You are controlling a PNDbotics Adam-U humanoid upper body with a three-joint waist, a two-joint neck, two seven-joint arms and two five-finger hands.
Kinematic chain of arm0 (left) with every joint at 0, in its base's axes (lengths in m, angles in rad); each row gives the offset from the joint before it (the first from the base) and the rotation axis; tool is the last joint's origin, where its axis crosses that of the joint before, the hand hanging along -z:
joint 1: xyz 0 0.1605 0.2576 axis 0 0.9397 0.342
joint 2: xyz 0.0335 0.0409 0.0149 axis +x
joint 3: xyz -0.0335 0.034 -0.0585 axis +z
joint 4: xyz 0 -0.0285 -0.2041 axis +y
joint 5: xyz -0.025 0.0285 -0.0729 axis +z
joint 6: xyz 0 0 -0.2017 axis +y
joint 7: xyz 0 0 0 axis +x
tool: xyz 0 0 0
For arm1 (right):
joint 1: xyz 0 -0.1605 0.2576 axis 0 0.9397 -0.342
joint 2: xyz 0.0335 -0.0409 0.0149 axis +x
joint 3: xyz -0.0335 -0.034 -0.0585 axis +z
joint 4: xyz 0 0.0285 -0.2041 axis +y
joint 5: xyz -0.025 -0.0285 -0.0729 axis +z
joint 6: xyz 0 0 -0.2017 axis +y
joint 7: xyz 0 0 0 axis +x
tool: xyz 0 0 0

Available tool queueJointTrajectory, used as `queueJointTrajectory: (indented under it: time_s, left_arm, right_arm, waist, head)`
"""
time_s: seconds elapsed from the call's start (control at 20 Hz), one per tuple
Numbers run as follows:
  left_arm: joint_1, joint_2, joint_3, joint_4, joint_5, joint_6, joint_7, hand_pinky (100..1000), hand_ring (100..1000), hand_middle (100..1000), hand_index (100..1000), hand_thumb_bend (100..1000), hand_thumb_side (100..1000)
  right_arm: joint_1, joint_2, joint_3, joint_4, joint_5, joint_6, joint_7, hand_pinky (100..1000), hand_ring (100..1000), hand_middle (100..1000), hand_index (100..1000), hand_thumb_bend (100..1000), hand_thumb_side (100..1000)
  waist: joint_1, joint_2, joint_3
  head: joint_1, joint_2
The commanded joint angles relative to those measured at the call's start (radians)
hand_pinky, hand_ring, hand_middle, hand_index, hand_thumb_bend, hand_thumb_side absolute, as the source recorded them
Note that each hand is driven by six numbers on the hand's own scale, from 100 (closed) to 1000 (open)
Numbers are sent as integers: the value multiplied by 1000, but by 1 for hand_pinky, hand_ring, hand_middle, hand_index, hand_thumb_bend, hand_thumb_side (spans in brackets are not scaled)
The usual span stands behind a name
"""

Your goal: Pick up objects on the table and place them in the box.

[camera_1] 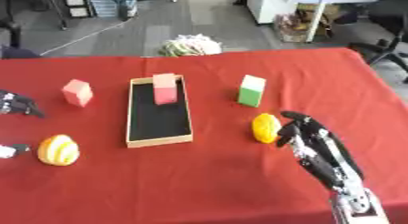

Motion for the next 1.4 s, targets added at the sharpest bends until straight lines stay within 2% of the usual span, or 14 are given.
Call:
queueJointTrajectory:
  time_s: [0.05, 0.2, 0.35, 0.6, 0.8, 1.1, 1.4]
  left_arm:
    - [-10, 11, -5, 22, -11, -99, -90, 787, 746, 771, 901, 293, 729]
    - [-7, -7, -16, 47, -27, -106, -101, 786, 745, 771, 901, 294, 739]
    - [-4, -29, -14, 79, -60, -99, -83, 781, 741, 768, 898, 280, 675]
    - [5, -73, 8, 142, -136, -69, 33, 779, 739, 768, 895, 239, 508]
    - [12, -104, 21, 188, -175, -59, 144, 781, 740, 768, 896, 213, 440]
    - [14, -124, 32, 214, -200, -62, 229, 784, 743, 772, 899, 179, 402]
    - [19, -90, 68, 138, -136, -52, 191, 788, 744, 774, 901, 144, 405]
  right_arm:
    - [-10, -23, -3, -11, 5, -2, 3, 593, 497, 539, 822, 100, 491]
    - [-10, -23, -3, -11, 4, -3, 4, 592, 497, 539, 822, 100, 490]
    - [-9, -24, -3, -10, 4, -4, 4, 592, 497, 539, 822, 100, 489]
    - [-8, -23, -3, -9, 3, -5, 4, 592, 497, 539, 822, 100, 487]
    - [-8, -21, -3, -9, 2, -6, 5, 592, 497, 539, 822, 100, 488]
    - [-7, -20, -4, -9, 1, -7, 6, 593, 498, 540, 823, 100, 487]
    - [-6, -20, -7, -9, 2, -7, 3, 593, 499, 540, 823, 100, 488]
  waist:
    - [17, -15, 1]
    - [16, -16, 2]
    - [14, -17, 2]
    - [10, -18, 2]
    - [8, -18, 2]
    - [6, -19, 1]
    - [6, -18, 5]
  head:
    - [-3, -3]
    - [-4, -3]
    - [-5, -3]
    - [-7, -3]
    - [-8, -3]
    - [-11, -3]
    - [-13, -3]
